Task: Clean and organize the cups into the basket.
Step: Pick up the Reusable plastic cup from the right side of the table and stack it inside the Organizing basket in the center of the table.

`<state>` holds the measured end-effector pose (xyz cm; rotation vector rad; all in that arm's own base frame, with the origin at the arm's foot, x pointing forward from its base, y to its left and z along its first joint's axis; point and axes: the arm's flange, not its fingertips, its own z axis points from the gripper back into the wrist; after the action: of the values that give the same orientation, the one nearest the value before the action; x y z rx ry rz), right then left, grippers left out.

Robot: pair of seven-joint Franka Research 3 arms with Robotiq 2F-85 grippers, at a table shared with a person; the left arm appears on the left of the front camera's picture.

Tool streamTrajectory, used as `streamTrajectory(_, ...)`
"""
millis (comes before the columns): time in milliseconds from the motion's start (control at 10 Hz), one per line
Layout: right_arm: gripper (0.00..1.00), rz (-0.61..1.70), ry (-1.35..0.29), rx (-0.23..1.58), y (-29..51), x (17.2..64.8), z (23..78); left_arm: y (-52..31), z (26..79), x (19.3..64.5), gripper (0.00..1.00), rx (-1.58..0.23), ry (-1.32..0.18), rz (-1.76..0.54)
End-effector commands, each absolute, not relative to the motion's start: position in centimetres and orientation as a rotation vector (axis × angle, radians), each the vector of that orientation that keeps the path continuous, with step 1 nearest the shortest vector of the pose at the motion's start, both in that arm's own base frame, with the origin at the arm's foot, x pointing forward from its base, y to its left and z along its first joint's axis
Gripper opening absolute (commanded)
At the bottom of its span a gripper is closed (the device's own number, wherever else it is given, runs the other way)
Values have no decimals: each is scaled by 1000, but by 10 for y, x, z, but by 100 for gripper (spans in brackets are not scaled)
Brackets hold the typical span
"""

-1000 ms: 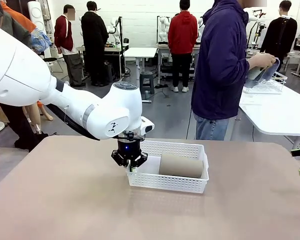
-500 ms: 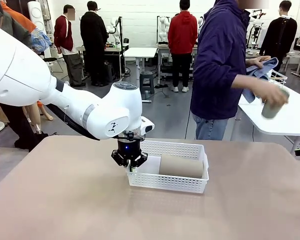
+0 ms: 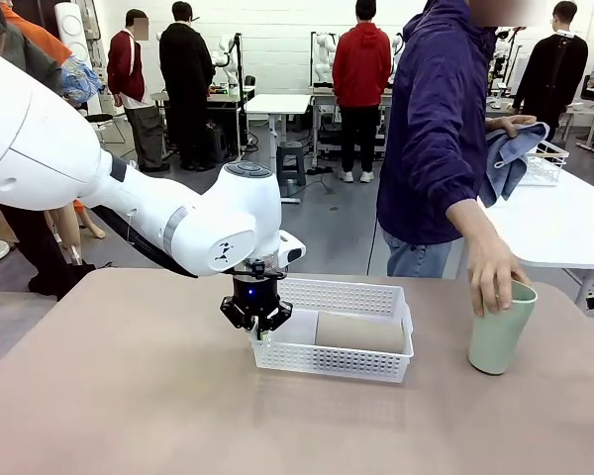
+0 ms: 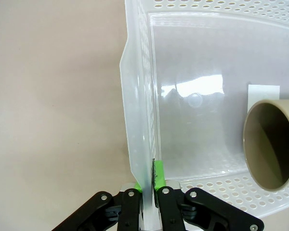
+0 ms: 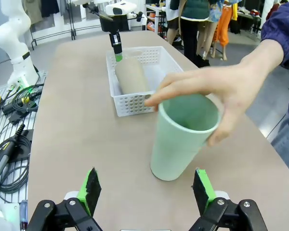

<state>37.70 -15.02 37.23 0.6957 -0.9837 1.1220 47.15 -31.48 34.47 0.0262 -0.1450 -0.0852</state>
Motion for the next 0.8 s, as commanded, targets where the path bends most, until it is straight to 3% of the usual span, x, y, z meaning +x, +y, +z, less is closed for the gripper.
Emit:
streamTrajectory(0,100,1129,-979,702,-150,375,370,-315,345,472,0,26,-146,-85)
streamTrajectory(700,100,1129,-979,702,-150,375,370,-315,345,472,0,26,-146,-85)
